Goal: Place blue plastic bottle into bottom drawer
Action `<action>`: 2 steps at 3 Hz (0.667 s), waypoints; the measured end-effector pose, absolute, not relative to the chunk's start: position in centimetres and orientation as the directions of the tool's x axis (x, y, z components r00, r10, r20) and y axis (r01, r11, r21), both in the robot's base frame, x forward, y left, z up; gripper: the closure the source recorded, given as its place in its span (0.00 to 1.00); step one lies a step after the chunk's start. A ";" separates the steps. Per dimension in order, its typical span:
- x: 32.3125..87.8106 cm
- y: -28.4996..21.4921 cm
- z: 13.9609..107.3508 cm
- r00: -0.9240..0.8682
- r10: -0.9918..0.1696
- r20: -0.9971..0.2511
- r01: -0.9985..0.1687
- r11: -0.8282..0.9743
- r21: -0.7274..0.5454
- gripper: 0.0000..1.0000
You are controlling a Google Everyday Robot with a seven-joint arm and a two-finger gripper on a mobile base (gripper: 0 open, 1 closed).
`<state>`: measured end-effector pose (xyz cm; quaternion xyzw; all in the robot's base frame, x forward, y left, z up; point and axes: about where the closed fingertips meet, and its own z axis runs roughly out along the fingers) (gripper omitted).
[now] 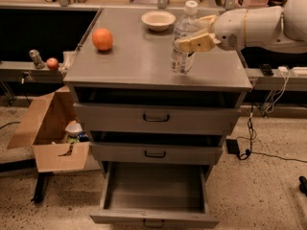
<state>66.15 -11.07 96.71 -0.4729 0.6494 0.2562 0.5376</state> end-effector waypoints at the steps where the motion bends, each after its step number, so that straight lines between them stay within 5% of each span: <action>1: 66.5 -10.7 96.0 0.044 -0.353 -0.935 -0.904 0.385 -0.188 1.00; 2: 61.0 -10.6 93.3 0.119 -0.444 -0.888 -0.933 0.257 -0.253 1.00</action>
Offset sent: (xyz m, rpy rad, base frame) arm -0.1031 -0.0054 -0.0875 -0.2563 -0.0242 0.2579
